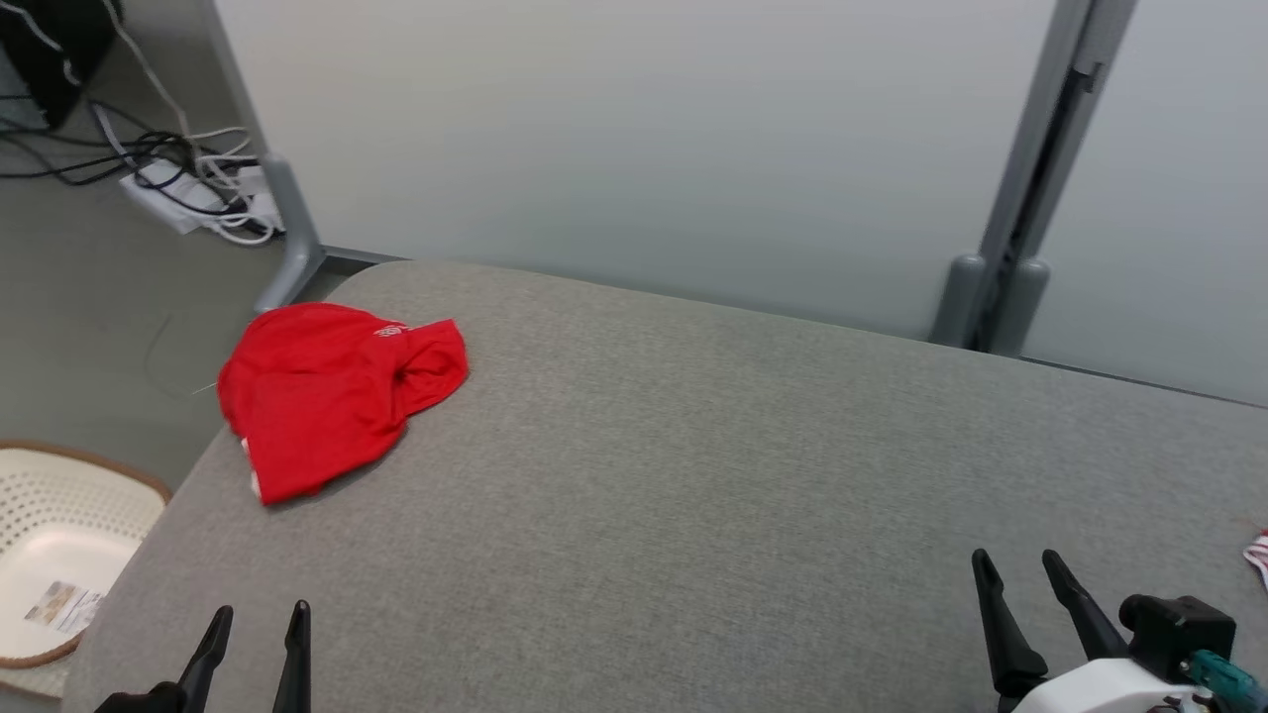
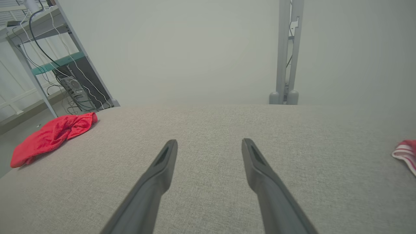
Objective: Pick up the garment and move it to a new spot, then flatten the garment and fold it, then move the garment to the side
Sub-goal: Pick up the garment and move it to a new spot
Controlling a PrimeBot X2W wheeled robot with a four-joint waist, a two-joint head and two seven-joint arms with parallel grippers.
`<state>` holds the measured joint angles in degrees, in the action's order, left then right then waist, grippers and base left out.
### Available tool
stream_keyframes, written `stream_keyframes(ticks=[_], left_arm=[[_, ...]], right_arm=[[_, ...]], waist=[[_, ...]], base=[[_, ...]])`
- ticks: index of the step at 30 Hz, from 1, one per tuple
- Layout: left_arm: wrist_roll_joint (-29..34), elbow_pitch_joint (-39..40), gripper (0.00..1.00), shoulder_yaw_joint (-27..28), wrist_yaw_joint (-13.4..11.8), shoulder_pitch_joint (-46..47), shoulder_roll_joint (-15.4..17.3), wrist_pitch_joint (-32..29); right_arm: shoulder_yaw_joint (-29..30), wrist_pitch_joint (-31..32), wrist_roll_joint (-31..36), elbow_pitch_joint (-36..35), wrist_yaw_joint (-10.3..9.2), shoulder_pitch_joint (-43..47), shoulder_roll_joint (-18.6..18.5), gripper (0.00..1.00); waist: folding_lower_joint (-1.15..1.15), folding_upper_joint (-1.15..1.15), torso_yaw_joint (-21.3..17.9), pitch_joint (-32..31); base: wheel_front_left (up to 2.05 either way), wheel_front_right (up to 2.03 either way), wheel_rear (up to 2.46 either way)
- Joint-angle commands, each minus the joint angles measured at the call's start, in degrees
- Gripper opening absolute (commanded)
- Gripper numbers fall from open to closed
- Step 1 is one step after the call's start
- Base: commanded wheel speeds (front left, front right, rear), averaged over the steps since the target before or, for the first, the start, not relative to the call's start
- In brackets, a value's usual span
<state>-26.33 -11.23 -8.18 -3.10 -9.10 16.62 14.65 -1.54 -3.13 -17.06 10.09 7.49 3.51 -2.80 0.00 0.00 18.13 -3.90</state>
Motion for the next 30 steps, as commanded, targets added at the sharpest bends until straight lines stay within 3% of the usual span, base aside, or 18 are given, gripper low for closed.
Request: stream_keyframes(ticks=[1, 6, 17, 25, 30], left_arm=[[0.01, 0.48, 1.0, 0.27, -0.2, -0.35, 0.47, -0.17], [-0.84, 1.83, 1.0, 1.58, -1.19, -2.24, 0.72, -0.09], [-1.48, 5.32, 1.0, 4.53, -2.47, -5.62, -1.09, 0.51], [-1.02, 6.44, 1.0, 4.31, -1.73, -3.19, -0.15, -0.31], [-2.06, 6.82, 1.0, 2.08, -0.14, 2.41, -0.02, -4.49]], right_arm=[[-0.38, -0.55, -0.31, 0.36, 0.01, 0.23, -0.22, 1.0], [-2.98, -0.26, -0.34, 0.93, 0.01, -1.53, -0.24, 1.0], [-7.67, 0.45, -0.23, 3.07, 0.01, -6.15, -0.29, 1.0], [-8.7, -1.27, -0.2, 3.71, 0.01, -6.86, -0.29, 1.0], [-8.41, -1.02, 0.25, 3.82, 0.01, -5.98, -0.27, 1.0]], waist=[[0.0, 0.0, 6.08, -0.5], [0.0, 0.0, 9.45, 0.09], [0.0, 0.0, 10.86, 1.92], [0.0, 0.0, 10.8, 1.95], [0.0, 0.0, 10.71, 2.03]], base=[[0.0, 0.0, 0.0], [0.0, 0.0, 0.0], [0.0, 0.0, 0.0], [0.0, 0.0, 0.0], [0.0, 0.0, 0.0]])
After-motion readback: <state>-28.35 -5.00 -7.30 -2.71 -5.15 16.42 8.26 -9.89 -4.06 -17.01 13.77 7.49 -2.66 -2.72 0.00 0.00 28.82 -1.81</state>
